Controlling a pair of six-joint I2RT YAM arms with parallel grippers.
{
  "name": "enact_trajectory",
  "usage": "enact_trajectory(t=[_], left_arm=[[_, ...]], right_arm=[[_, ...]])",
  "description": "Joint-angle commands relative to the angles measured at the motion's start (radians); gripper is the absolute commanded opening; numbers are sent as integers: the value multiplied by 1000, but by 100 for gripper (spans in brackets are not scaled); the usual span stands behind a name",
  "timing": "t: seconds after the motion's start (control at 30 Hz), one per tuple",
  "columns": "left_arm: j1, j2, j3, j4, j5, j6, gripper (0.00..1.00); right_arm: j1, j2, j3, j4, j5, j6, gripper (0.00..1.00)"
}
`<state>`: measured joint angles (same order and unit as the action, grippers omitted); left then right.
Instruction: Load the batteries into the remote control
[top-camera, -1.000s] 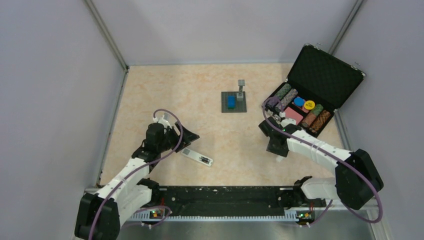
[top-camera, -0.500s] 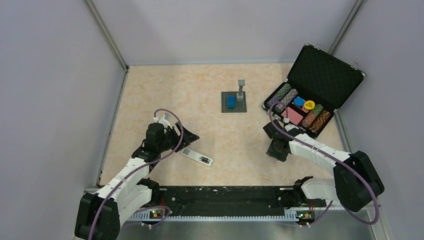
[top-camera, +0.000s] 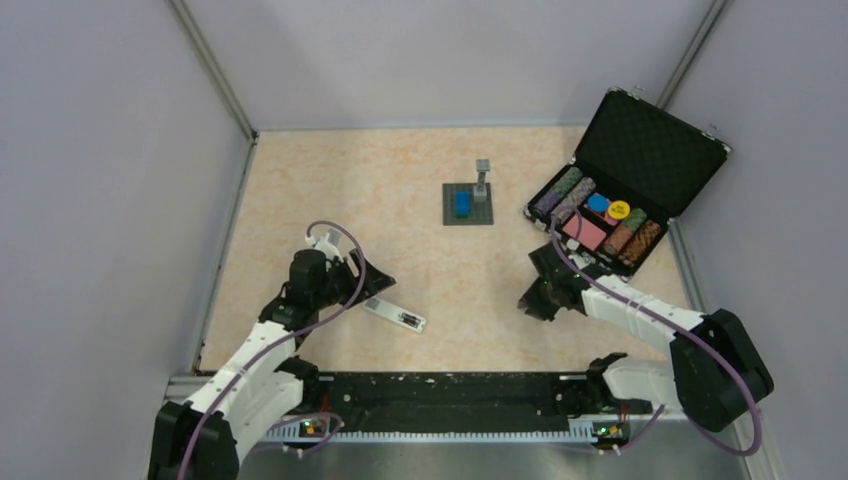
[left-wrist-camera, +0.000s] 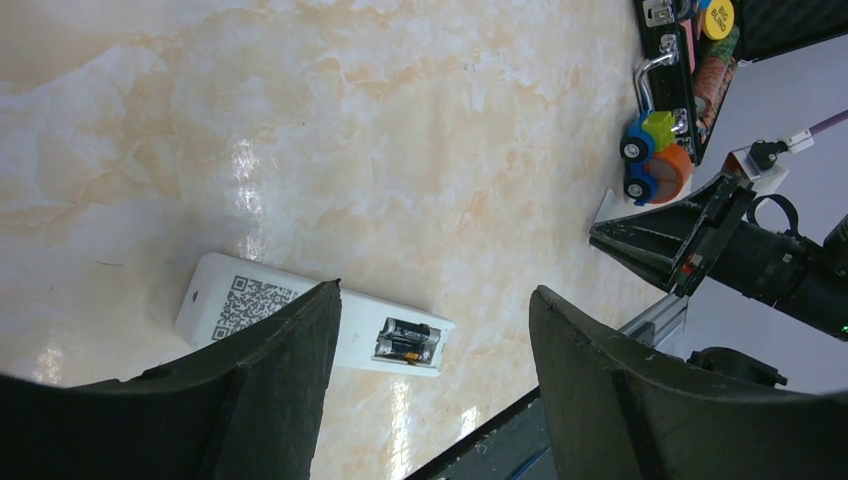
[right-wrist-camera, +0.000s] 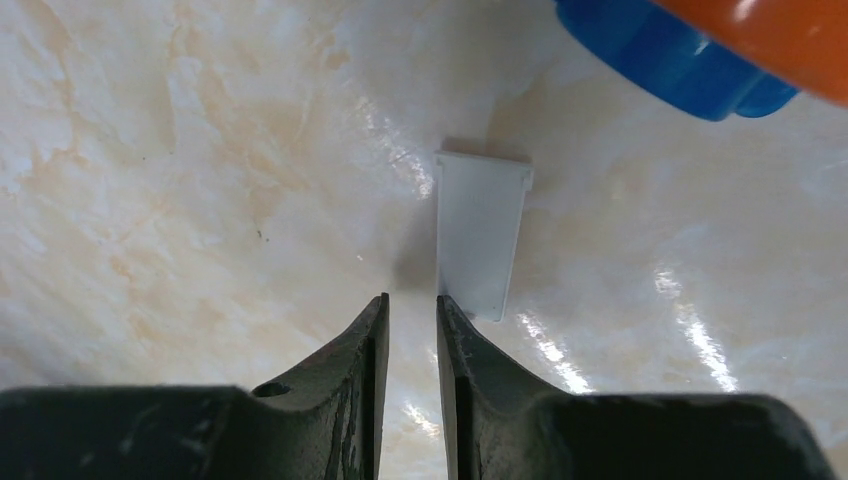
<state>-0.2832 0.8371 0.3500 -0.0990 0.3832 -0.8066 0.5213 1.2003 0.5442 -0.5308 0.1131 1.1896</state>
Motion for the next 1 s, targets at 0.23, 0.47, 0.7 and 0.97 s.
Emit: enact_trajectory(t=[0.23,0.47,0.7,0.97], left_arm=[[-4,-55,56,-58,-5,55,73],[-4,-41,84,-56,13,61,73],[-3,-21,69,70,62,47,73],[-4,29,68,211,139,34,74]], right_arm=[[0,49,117,30,-1,46,25],[-1,90,296,-224,183,-33,44],[-1,183,300,-296,242,-1,54],[-9,283,325,-303,243,-5,59]])
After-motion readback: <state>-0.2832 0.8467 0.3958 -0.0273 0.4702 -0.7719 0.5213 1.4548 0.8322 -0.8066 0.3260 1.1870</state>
